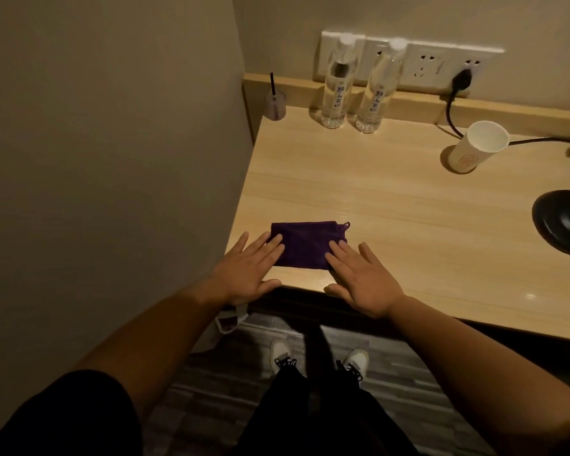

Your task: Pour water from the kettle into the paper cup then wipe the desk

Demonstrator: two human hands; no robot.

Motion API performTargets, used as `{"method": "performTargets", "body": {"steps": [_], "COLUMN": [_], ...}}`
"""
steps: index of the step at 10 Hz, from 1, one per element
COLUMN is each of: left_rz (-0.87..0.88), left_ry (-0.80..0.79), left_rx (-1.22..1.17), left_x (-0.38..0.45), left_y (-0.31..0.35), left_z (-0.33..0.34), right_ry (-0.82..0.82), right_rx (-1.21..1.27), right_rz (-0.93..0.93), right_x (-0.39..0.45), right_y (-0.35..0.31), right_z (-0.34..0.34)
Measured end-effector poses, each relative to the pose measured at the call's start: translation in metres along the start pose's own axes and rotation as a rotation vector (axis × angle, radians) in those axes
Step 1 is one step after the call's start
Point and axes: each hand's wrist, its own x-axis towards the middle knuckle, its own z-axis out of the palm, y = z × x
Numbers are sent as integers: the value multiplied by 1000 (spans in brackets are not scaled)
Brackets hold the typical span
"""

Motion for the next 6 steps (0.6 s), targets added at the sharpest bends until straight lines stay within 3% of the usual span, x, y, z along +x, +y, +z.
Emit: {"method": "performTargets", "body": {"steps": [2,4,5,6], "left_rz": [4,-13,-64,-105], "left_ry": [-33,83,112,-162], "left_rx": [-6,-132,-287,-381], "left_x": [-1,-3,4,26], "left_y": [1,15,27,29], "left_z": [-9,-29,-56,-100], "right_ry": [-17,123,-36,-467], "right_rx": [8,162,194,348], "right_rz": [-11,84,248,351], "right_x": [-1,1,8,22], "right_y": [0,-2,3,20], "right_z": [-4,-36,-65,-98]}}
